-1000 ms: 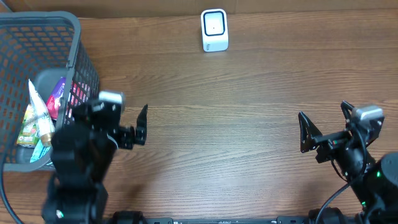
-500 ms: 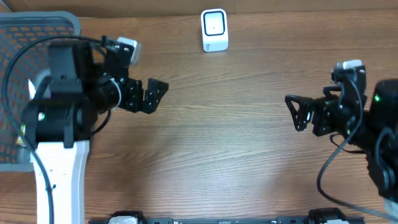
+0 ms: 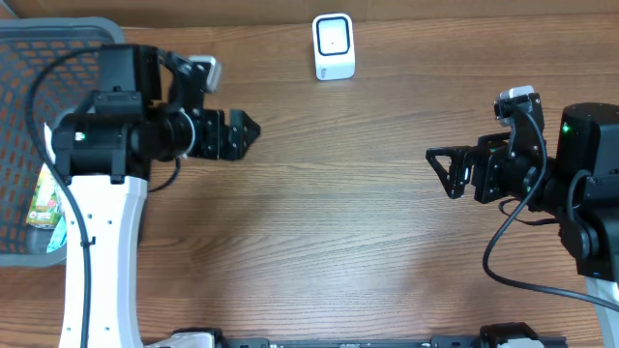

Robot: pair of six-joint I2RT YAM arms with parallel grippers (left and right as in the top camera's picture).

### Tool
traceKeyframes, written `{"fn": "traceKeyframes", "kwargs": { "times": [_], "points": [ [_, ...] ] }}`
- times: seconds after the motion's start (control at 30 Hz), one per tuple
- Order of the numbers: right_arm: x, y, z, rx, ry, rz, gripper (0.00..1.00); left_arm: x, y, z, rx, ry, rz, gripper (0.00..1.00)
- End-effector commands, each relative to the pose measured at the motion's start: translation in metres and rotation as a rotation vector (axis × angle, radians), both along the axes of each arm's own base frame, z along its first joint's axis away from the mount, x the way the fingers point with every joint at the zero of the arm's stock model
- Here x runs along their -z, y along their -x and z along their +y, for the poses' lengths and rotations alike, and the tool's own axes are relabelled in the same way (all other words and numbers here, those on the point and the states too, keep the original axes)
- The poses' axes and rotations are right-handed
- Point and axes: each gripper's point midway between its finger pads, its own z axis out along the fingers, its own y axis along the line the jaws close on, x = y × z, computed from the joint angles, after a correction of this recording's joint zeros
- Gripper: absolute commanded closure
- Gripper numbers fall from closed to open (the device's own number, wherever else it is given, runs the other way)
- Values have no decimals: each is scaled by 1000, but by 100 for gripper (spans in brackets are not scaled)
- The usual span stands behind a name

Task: Scan the item barcode

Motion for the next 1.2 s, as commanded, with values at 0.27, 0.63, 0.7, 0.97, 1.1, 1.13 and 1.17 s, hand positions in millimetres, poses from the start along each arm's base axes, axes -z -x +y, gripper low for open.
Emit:
{"fn": "traceKeyframes", "kwargs": {
  "times": [0.27,0.63,0.7,0.97,1.1,1.13,1.17],
  "points": [
    [-7,0,1,-5,-6,-13,0,-95,39,202,-884,-137,-146,5],
    [18,-3,1,-5,4,105,0,-12,60,303,-1231,-173,195,34],
    [27,-5,1,-5,8,145,0,6,53,309,-1223,-171,246,34],
    [45,-16,2,-5,14,213,0,70,33,324,-1109,-225,443,32],
    [48,-18,2,-7,17,220,0,84,28,332,-1147,-282,477,32],
    [49,-20,3,-7,17,221,0,87,24,334,-1151,-290,476,32],
    [50,-21,3,-7,17,222,0,90,22,335,-1161,-287,475,32]
  ]
}}
